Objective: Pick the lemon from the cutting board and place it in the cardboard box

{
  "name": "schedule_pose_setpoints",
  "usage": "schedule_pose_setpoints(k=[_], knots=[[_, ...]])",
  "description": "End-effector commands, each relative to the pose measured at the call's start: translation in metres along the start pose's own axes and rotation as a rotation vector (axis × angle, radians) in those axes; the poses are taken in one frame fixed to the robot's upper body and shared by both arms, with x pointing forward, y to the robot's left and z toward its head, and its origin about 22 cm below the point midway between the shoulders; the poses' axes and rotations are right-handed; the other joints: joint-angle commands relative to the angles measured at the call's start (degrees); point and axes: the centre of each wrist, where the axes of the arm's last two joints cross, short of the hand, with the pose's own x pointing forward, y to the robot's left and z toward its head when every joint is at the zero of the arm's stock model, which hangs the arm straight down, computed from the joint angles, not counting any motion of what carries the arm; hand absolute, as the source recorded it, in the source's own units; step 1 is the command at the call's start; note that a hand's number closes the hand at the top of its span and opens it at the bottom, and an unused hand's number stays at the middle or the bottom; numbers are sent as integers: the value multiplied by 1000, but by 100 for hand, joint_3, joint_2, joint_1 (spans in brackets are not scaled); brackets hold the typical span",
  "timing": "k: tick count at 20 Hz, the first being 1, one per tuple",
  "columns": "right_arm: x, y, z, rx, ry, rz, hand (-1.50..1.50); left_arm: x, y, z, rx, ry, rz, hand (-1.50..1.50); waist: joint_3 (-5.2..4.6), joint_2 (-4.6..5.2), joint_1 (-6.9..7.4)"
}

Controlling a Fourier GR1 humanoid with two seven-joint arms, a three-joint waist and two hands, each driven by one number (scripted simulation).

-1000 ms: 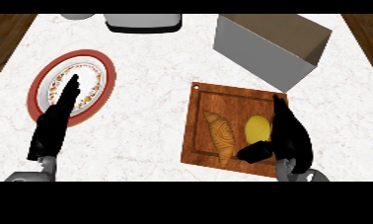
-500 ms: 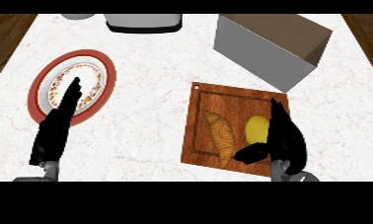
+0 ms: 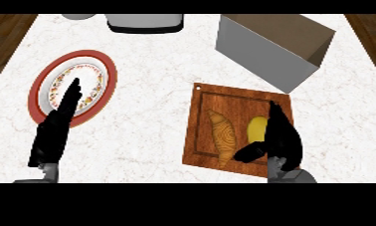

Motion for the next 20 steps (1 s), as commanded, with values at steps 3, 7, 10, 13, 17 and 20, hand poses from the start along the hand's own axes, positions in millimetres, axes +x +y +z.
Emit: schedule_pose_setpoints(k=[3, 7, 10, 13, 17, 20], knots=[[14, 1, -26, 49, 92, -12, -150, -1, 18, -7, 10, 2, 0, 0, 1, 7, 17], [5, 14, -12, -9, 45, 42, 150, -3, 1, 2, 9, -11, -3, 0, 1, 0, 5], [-2, 15, -3, -163, 56, 88, 150, 7, 14, 1, 14, 7, -10, 0, 0, -8, 1], [3, 4, -6, -202, 38, 102, 150, 6, 19, -12, -6, 2, -3, 0, 0, 1, -10], [-41, -85, -74, -170, -319, 351, 150, 6, -5, -2, -15, -20, -9, 0, 33, 83, 116], [-54, -117, -83, -161, -472, 477, 150, 9, 0, -5, -13, -35, 10, 0, 46, 110, 162]])
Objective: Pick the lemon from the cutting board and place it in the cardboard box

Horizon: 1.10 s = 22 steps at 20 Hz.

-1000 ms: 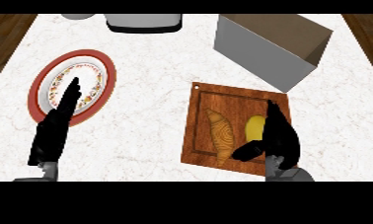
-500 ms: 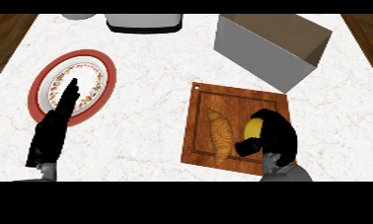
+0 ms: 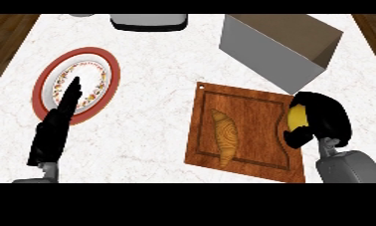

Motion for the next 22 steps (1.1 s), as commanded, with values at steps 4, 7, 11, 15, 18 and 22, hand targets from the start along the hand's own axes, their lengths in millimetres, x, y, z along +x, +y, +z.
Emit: schedule_pose_setpoints(k=[4, 7, 11, 15, 18, 22], knots=[[-83, -83, -39, -48, -321, 139, 150, 1, -13, 1, -10, -9, 14, 0, 28, 59, 46], [-124, -120, -56, -120, -362, 134, 150, 1, -11, -2, -12, -19, 20, 0, 21, 84, 113], [-167, -150, -73, -182, -423, 85, 150, 2, -4, -6, -32, -8, 8, 0, 8, 56, 172], [-174, -160, -83, -208, -628, -160, 150, 0, 6, -8, -19, 8, 3, 0, 4, 17, 121], [-173, -183, -90, -236, -746, -331, 150, -3, -12, -2, -27, -2, 12, 0, 4, 26, 207], [-158, -212, -100, -211, -896, -432, 150, 10, -9, -6, -22, 0, 8, 0, -11, -10, 162]])
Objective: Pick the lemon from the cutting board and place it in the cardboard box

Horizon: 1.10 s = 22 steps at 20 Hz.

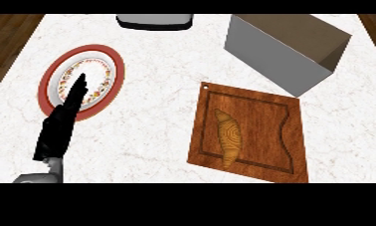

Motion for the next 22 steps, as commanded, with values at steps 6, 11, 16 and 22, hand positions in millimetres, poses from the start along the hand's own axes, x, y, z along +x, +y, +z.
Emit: schedule_pose_setpoints(k=[6, 11, 16, 22], knots=[[26, -23, -63, 15, -209, -174, 150, -8, 3, 13, 29, 32, -6, 0, -21, -47, -85], [68, -19, -115, 60, -172, -136, 150, -12, 6, -3, 8, 24, 4, 0, -29, -49, -138], [94, 18, -155, 66, -160, -149, 150, -2, 5, -8, 7, 9, -2, 0, -26, -36, -108], [114, 65, -180, 175, -110, -117, 150, -3, 2, -9, 7, 18, -6, 0, -25, -22, -96]])
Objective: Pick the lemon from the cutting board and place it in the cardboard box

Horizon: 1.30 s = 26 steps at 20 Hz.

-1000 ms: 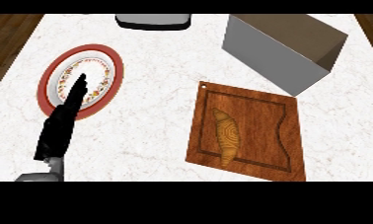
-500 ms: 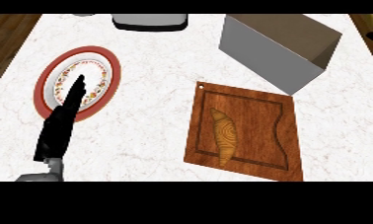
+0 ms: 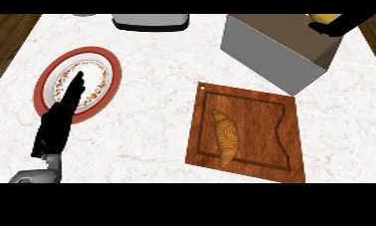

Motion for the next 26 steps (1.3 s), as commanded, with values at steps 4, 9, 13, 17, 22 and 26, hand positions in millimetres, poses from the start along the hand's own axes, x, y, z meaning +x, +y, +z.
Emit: schedule_pose_setpoints(k=[4, 9, 13, 17, 22, 26], knots=[[3, 55, -29, 76, 63, 54, 150, -15, -6, 6, -20, -12, 8, 0, 1, 64, 119], [10, 89, -44, 127, 179, 24, 150, 2, 9, 9, -20, -19, -6, 0, 5, 49, 177], [1, 116, -39, 143, 189, -10, -150, 1, -18, -3, -8, -15, 7, 0, 6, 55, 89], [-6, 125, -33, 83, 169, -84, -150, 0, -12, -5, -18, -13, 14, 0, 8, 85, 138], [-7, 95, -33, -134, 160, -333, -150, 2, -12, 6, -39, -10, -3, 0, 15, 69, 159], [-10, 73, -29, -269, 155, -486, -150, 5, -13, -1, -16, -28, -2, 0, 14, 87, 136]])
